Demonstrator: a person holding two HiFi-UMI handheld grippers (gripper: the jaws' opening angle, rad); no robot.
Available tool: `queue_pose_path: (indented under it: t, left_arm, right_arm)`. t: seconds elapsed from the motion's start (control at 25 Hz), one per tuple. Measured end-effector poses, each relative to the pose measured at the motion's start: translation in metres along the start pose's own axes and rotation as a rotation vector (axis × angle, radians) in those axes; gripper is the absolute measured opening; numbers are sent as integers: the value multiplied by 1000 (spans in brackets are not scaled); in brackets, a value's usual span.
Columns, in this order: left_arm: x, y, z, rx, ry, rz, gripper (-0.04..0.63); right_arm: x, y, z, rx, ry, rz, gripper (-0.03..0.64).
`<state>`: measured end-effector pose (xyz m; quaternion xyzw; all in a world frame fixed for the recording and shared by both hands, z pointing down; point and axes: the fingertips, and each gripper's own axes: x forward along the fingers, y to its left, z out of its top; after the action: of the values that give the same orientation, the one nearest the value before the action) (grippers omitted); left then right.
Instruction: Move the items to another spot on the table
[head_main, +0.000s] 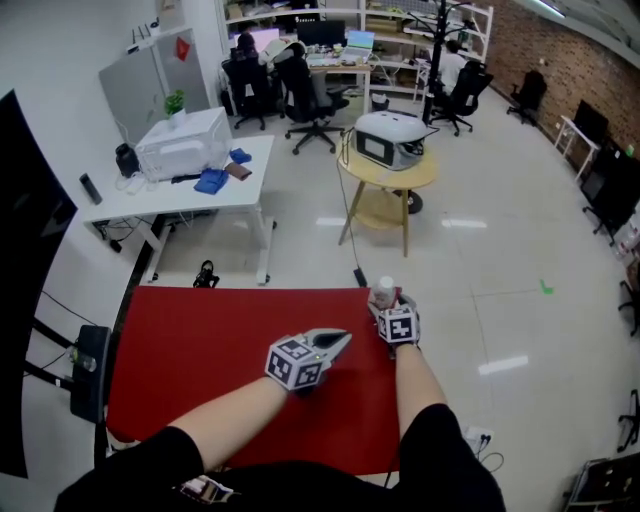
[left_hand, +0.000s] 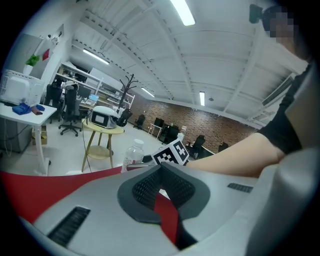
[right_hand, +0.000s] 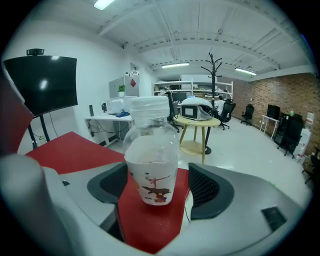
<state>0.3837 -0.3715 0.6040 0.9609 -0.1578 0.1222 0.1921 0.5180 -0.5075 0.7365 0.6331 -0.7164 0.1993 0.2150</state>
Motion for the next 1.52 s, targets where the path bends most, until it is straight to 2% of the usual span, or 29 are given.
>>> queue_pose_path:
  t: [0.12, 0.2, 0.24, 0.32, 0.52, 0.76, 1.08, 1.28, 1.52]
  left_arm:
    - [1, 2, 0, 0, 6, -3, -6]
    - [0, 2, -5, 0, 10, -3, -7]
    - [-1, 3, -7, -1, 9, -1, -7]
    - [-3, 4, -10, -6, 9, 4, -7]
    - [-14, -5, -18, 7, 14, 18, -7]
    - [-46, -9, -14, -2, -29, 54, -6]
    - [-130, -5, -28, 5, -58, 52, -7]
    - [-214, 20, -48, 34, -19, 60, -7]
    - [-304, 43, -80, 12, 2, 88, -8]
  right_arm:
    - [5, 5, 3, 12, 15, -1, 382]
    - [7, 7, 4, 17, -4, -2, 356]
    - [6, 8, 6, 12, -13, -4, 314]
    - [3, 11, 6, -9, -13, -6, 305]
    - [-21, 24, 2, -63, -20, 22, 298]
    - [-56, 53, 14, -85, -42, 59, 298]
    - [-84, 143, 13, -124, -47, 129, 298]
    - [-94, 219, 19, -124, -53, 145, 298]
    - [-107, 311, 18, -155, -45, 187, 298]
